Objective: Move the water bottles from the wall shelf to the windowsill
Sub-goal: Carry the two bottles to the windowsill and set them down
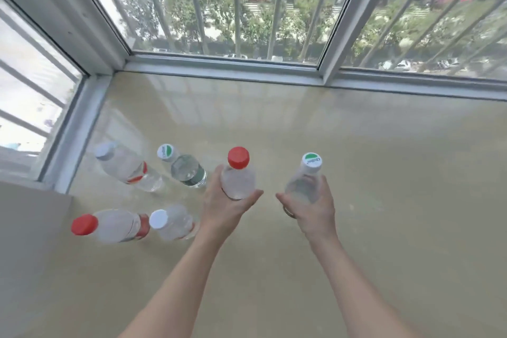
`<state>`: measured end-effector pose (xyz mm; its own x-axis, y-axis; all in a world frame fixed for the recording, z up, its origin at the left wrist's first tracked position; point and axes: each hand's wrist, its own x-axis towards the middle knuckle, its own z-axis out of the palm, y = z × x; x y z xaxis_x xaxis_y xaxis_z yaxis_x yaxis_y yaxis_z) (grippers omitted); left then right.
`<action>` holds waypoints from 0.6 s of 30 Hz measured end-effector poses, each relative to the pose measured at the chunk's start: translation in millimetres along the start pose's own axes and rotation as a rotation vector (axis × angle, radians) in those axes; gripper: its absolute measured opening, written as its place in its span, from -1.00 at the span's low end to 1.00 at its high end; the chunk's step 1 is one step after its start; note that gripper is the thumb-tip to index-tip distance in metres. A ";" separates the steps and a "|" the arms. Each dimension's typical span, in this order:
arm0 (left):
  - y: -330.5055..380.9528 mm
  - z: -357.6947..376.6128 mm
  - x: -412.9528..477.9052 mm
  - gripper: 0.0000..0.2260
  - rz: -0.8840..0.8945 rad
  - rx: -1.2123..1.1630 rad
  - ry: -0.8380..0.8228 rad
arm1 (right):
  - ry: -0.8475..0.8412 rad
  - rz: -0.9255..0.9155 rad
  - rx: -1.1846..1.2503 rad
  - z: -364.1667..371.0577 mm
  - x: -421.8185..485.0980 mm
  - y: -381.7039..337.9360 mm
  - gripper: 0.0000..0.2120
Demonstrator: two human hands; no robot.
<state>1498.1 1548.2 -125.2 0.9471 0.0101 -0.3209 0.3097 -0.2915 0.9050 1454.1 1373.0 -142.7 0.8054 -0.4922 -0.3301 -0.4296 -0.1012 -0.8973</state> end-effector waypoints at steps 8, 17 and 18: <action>-48.1 31.9 57.2 -0.45 0.087 -0.054 0.087 | 0.048 -0.167 -0.036 34.5 62.3 42.3 -0.36; -72.9 43.0 69.9 -0.45 0.145 -0.053 0.042 | 0.068 -0.232 -0.060 32.9 67.5 60.8 -0.38; -76.4 43.2 70.1 -0.45 0.143 -0.049 0.036 | 0.072 -0.221 -0.060 31.1 67.6 63.4 -0.38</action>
<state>1537.2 1529.9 -228.9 0.9840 0.0068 -0.1778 0.1740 -0.2457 0.9536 1494.0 1360.2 -231.0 0.8524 -0.5124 -0.1042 -0.2716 -0.2635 -0.9256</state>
